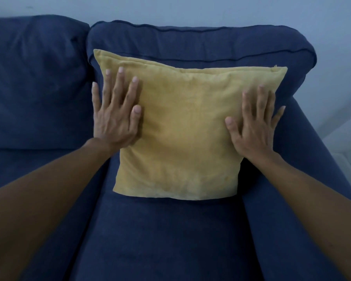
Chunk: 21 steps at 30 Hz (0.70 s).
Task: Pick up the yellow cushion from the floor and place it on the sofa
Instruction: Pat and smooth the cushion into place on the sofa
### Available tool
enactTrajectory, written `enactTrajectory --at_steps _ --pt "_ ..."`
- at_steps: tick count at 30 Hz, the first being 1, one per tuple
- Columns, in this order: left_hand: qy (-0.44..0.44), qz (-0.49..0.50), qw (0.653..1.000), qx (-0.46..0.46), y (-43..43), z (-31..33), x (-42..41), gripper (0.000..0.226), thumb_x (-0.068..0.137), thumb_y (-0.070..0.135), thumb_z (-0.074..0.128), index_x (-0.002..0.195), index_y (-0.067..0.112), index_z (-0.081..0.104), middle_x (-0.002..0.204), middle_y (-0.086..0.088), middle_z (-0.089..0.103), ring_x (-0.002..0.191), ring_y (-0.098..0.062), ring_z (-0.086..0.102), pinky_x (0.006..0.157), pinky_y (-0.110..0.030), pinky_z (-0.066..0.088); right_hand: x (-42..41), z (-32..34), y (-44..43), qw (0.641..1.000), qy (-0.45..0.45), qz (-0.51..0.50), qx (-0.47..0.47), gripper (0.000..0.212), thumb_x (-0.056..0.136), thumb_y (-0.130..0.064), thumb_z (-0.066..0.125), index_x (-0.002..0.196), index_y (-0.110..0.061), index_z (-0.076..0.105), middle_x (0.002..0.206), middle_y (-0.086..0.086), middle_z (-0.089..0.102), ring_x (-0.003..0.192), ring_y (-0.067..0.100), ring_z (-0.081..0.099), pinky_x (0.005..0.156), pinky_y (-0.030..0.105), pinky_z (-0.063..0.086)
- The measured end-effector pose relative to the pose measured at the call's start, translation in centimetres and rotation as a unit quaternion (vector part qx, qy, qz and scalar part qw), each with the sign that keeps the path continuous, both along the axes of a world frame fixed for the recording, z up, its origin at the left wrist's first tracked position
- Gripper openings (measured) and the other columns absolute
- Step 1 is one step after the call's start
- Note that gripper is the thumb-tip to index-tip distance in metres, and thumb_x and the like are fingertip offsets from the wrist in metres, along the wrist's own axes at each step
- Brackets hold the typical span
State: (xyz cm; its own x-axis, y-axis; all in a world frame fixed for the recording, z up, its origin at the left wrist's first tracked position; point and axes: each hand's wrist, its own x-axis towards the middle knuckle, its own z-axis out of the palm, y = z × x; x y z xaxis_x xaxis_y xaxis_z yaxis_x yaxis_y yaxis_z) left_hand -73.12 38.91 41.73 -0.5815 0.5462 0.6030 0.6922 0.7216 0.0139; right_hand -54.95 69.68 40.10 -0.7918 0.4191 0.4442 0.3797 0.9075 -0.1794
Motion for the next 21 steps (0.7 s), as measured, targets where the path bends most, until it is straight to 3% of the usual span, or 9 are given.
enactTrajectory --at_steps 2,4,8,14,18,21 --pt "0.032 -0.035 0.999 0.013 0.9 -1.4 2.4 0.063 0.104 0.045 0.016 0.159 0.016 0.02 0.165 -0.014 0.012 0.153 -0.036 0.01 0.119 -0.063 0.008 0.5 -1.2 -2.2 0.999 0.027 0.039 0.021 0.084 0.095 -0.073 0.023 0.16 -0.029 -0.006 0.168 0.014 -0.011 0.154 0.038 -0.01 0.116 0.07 -0.005" --pt "0.047 -0.074 0.996 0.02 2.7 -3.0 5.2 0.064 0.103 0.046 0.015 0.157 0.012 0.025 0.162 -0.013 0.015 0.15 -0.034 0.014 0.116 -0.065 0.012 0.9 -3.0 -5.4 0.994 0.042 0.089 0.057 0.087 0.093 -0.076 0.024 0.159 -0.03 -0.011 0.166 0.007 -0.026 0.152 0.034 -0.015 0.117 0.067 -0.008" --pt "0.037 -0.087 0.995 0.02 4.9 -7.2 8.7 0.063 0.103 0.046 0.02 0.158 0.015 0.023 0.164 -0.014 0.019 0.152 -0.035 0.016 0.118 -0.062 0.008 1.3 -7.3 -10.2 0.983 0.048 0.148 0.092 0.096 0.091 -0.078 0.034 0.159 -0.029 -0.011 0.164 0.004 -0.032 0.153 0.031 -0.02 0.118 0.065 -0.007" --pt "0.052 -0.035 0.998 -0.003 2.4 -11.0 6.6 0.064 0.103 0.045 0.027 0.16 0.016 0.022 0.165 -0.014 0.022 0.153 -0.035 0.019 0.118 -0.064 0.012 2.0 -10.8 -7.7 0.992 0.016 0.096 0.085 0.12 0.075 -0.091 0.046 0.158 -0.031 -0.017 0.164 0.002 -0.032 0.153 0.03 -0.02 0.118 0.067 -0.005" --pt "0.052 -0.022 0.998 -0.031 -0.2 -11.5 4.2 0.066 0.103 0.048 0.023 0.161 0.018 0.015 0.167 -0.011 0.011 0.154 -0.032 0.01 0.12 -0.063 0.005 3.0 -11.2 -4.5 0.994 -0.024 0.079 0.077 0.121 0.072 -0.096 0.037 0.157 -0.031 -0.018 0.163 0.003 -0.034 0.152 0.035 -0.019 0.116 0.069 -0.005" --pt "0.035 -0.011 0.998 -0.043 -1.8 -11.4 3.6 0.065 0.104 0.049 0.021 0.161 0.02 0.009 0.168 -0.009 0.006 0.155 -0.032 0.005 0.12 -0.063 0.002 4.0 -11.3 -3.0 0.995 -0.051 0.057 0.059 0.119 0.072 -0.098 0.03 0.159 -0.029 -0.014 0.166 0.009 -0.022 0.153 0.042 -0.009 0.115 0.073 -0.001"
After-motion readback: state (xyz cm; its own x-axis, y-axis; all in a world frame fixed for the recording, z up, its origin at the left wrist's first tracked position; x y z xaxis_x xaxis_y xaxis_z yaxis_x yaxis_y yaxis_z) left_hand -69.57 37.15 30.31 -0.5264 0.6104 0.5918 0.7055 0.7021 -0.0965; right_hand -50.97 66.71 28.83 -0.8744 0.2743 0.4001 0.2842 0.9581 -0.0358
